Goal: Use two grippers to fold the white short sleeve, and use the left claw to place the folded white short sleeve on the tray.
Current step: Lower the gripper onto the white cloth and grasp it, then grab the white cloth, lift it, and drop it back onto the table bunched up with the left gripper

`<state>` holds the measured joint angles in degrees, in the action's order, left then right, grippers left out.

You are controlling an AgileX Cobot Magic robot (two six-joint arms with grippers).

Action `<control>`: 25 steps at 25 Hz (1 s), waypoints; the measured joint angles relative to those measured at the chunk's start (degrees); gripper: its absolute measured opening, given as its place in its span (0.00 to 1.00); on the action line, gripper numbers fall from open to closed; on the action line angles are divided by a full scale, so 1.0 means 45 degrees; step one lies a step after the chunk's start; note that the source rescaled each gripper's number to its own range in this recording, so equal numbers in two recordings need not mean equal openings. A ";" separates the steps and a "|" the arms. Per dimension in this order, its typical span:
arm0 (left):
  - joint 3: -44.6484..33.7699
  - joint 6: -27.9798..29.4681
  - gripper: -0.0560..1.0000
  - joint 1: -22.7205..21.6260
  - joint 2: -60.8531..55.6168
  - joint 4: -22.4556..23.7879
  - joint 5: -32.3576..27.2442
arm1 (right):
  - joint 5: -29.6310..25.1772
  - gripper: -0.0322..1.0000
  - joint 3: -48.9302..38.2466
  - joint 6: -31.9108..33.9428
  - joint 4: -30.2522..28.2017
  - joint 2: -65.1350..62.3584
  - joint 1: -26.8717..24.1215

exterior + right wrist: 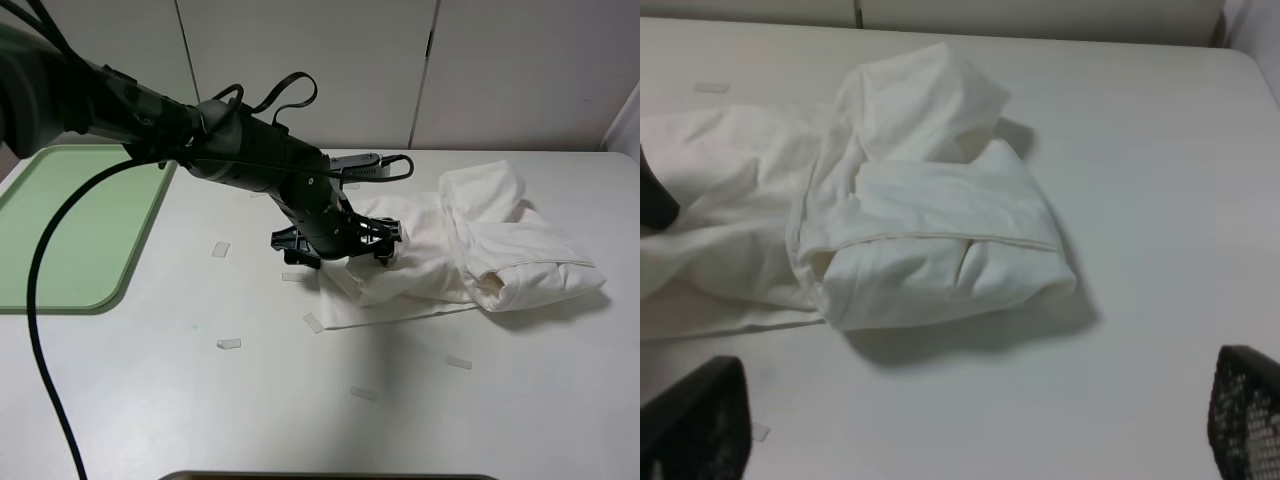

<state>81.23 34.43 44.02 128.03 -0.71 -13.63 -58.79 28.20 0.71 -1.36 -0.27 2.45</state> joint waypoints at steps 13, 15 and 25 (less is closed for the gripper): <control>0.0000 0.0079 0.05 0.0000 0.0245 -0.0049 0.0188 | 0.0000 1.00 0.0000 0.0000 0.0000 0.0000 0.0000; 0.0000 0.0079 0.05 0.0000 0.0232 -0.0049 0.0111 | 0.0000 1.00 0.0000 0.0000 0.0000 0.0000 0.0000; 0.0000 -0.1080 0.05 -0.0555 -0.2017 0.1677 -0.3125 | 0.0000 1.00 0.0000 0.0000 0.0000 0.0000 0.0000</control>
<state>81.23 29.57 41.52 118.95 6.84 -27.69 -58.79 28.20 0.71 -1.36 -0.27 2.45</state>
